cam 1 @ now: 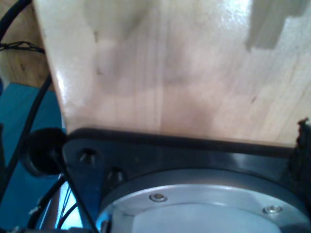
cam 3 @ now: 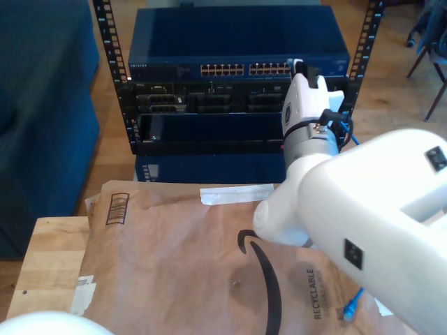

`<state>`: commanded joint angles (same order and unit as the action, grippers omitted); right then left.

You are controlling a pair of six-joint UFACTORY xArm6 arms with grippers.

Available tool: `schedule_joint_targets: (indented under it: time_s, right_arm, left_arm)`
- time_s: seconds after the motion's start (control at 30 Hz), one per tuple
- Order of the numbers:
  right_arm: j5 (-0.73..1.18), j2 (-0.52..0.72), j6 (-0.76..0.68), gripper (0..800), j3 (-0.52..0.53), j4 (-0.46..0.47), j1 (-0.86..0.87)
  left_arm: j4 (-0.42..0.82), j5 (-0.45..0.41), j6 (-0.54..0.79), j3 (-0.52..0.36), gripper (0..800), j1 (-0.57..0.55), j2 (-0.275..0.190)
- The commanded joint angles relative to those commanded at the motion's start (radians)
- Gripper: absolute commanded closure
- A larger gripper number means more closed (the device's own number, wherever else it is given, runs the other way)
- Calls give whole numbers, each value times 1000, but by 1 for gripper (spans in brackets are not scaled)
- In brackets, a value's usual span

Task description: Grab the cable and plug it in

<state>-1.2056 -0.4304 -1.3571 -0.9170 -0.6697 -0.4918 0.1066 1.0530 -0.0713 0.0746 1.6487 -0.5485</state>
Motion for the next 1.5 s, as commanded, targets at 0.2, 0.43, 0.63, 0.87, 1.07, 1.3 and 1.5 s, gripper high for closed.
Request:
schedule_joint_targets:
  time_s: [0.2,0.43,0.63,0.87,1.07,1.3,1.5]
  right_arm:
    - [-78,-87,66,800,-61,-124,-37]
    - [-129,-203,74,800,-192,-187,-55]
    - [-132,-282,92,800,-304,-226,-63]
    - [-130,-327,94,800,-359,-224,-58]
    - [-130,-334,123,800,-381,-221,-54]
    - [-127,-356,163,800,-407,-218,-37]
    - [-123,-374,204,800,-434,-212,-25]
  left_arm:
    - [0,0,0,0,0,0,0]
    - [0,0,0,0,0,0,0]
    - [0,0,0,0,0,0,0]
    - [0,0,0,0,0,0,0]
    - [0,0,0,0,0,0,0]
    - [0,0,0,0,0,0,0]
    - [0,0,0,0,0,0,0]
